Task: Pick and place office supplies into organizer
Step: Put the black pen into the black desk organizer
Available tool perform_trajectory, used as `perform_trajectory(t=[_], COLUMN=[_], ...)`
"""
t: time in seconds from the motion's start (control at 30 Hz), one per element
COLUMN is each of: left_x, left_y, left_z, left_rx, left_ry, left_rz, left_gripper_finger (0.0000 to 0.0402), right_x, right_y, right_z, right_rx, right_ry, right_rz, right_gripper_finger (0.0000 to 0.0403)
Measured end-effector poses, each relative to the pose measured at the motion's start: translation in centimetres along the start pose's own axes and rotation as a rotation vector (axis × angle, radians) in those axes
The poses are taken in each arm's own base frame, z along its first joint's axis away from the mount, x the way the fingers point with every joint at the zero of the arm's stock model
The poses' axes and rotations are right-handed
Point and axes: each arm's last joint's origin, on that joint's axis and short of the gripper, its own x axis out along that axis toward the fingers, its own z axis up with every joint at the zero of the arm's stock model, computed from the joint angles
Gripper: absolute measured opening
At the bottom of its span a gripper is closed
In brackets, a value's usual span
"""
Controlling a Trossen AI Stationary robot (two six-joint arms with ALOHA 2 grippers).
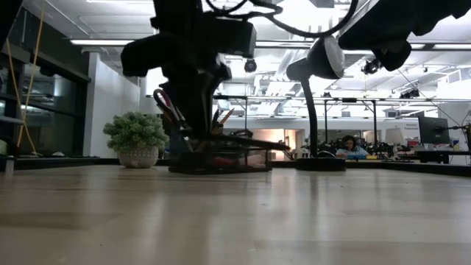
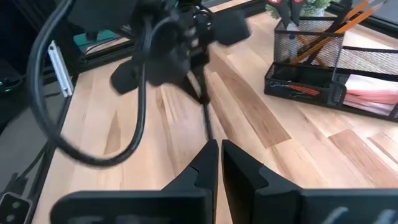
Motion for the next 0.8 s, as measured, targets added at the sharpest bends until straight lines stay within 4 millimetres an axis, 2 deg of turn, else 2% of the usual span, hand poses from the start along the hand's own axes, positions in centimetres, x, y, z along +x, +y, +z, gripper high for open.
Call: perform_trajectory(t=[0.2,0.33,0.6,0.8], left_x=[-1.8,-3.6,-8.3,-10.5], left_y=[2.2,4.5,9.3,11.6], left_z=[0.0,-0.3,-3.2,-5.1], left_rx=[0.065,0.067,0.042,0.075], left_ry=[0.085,0.066,0.075,0.115], left_rz=[0.085,0.115,0.223,0.29], left_gripper_finger=[0.0018,0.0021,0.002,0.0016], right_x=[-0.6,-0.9,-1.2,-1.1], right_y=[0.6,0.9,1.2,1.1], right_z=[-0.4,-0.7,-0.8,-0.7], right_rx=[-0.016,-0.005,0.006,0.01], right_ry=[-0.005,-0.014,-0.027,-0.031], right_rz=[0.015,0.009,0.004,-0.003], right_gripper_finger=[0.0013,0.0013,0.0013,0.0013])
